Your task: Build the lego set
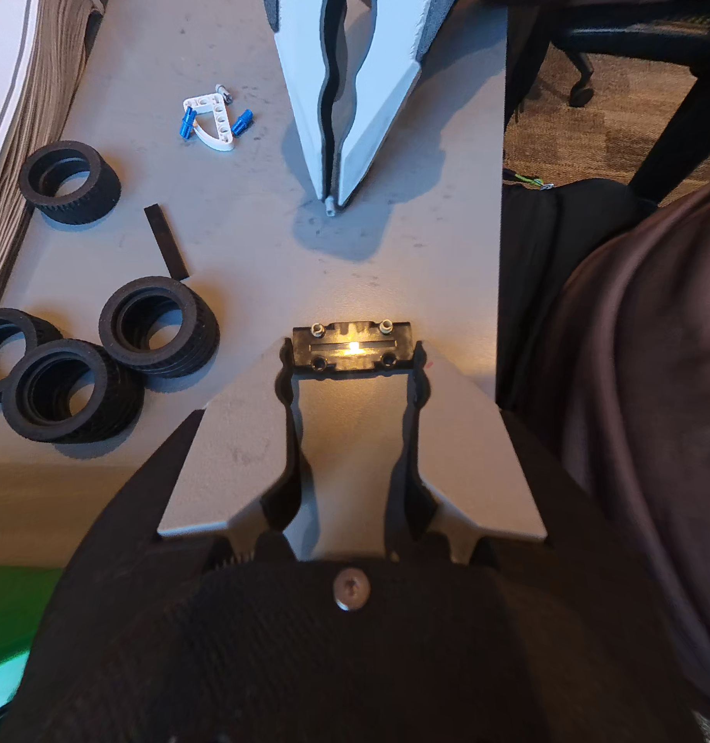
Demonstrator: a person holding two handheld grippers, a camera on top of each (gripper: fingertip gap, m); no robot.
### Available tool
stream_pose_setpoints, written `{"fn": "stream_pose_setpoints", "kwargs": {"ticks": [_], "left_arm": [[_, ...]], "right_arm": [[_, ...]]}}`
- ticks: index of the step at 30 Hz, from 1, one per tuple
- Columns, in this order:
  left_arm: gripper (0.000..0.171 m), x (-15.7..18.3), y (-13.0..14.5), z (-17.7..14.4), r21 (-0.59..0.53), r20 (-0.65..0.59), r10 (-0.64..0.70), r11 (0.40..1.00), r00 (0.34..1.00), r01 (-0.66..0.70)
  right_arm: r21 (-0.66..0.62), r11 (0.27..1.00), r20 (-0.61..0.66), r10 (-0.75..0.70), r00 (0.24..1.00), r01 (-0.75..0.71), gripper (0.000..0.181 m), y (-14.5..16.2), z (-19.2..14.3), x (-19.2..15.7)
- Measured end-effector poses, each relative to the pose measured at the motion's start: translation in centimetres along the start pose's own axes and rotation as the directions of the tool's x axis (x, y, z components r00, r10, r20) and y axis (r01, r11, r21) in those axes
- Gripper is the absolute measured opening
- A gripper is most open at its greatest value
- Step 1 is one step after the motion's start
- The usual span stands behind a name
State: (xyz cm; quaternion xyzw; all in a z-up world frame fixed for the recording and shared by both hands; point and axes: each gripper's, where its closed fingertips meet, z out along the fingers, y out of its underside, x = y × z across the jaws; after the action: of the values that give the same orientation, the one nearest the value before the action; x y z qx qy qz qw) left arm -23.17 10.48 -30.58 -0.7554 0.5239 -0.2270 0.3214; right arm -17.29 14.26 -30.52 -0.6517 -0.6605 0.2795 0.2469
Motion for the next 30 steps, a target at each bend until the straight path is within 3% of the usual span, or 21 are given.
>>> {"fn": "stream_pose_setpoints", "kwargs": {"ticks": [7,16,30], "left_arm": [[0.058,0.6,0.0,0.1,-0.002,-0.049,0.026,1.000,0.998,-0.026],[0.058,1.2,-0.1,0.2,-0.001,-0.080,0.056,0.998,0.995,-0.056],[0.058,1.2,-0.4,0.6,0.001,-0.079,0.056,0.998,0.995,-0.057]], "right_arm": [[0.061,0.996,0.074,0.056,0.996,-0.061,0.005,-1.1,0.4,-0.8],[0.078,0.997,0.140,0.018,0.990,-0.029,0.005,-2.6,1.6,-3.2],[0.045,0.997,0.062,-0.068,0.996,0.066,0.004,-2.9,3.1,-3.1]]}}
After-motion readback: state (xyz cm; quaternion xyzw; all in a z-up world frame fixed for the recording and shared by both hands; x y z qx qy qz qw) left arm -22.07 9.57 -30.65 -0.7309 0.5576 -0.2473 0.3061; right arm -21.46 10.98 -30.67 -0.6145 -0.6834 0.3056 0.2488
